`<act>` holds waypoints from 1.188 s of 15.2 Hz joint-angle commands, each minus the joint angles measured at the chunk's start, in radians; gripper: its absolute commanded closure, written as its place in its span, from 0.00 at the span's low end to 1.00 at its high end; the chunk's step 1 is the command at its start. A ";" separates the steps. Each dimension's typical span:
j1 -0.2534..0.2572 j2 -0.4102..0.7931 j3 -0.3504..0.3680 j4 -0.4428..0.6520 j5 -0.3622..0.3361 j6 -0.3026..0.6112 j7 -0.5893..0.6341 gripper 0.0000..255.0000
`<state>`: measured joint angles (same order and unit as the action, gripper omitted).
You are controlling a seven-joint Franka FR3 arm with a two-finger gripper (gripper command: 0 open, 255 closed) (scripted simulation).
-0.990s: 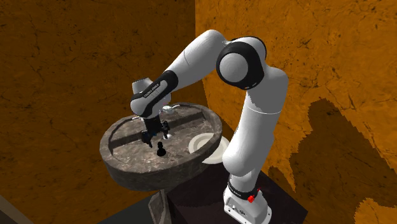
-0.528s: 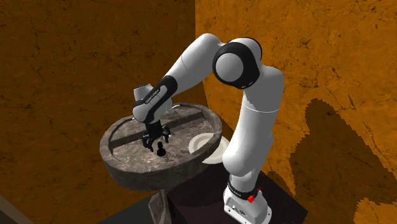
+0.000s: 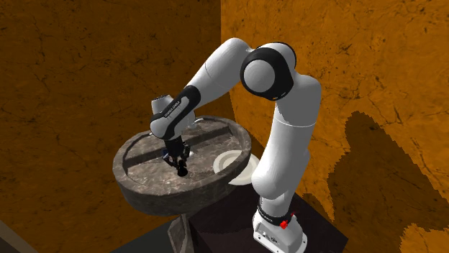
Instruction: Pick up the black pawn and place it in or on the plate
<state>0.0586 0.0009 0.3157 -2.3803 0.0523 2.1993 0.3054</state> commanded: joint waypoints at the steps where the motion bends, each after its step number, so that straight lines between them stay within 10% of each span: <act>1: 0.000 0.000 0.000 0.000 0.000 0.000 0.000 1.00; 18: -0.001 -0.090 -0.004 0.053 0.025 -0.140 -0.017 1.00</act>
<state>0.0575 -0.0801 0.3120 -2.3330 0.0750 2.0744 0.2899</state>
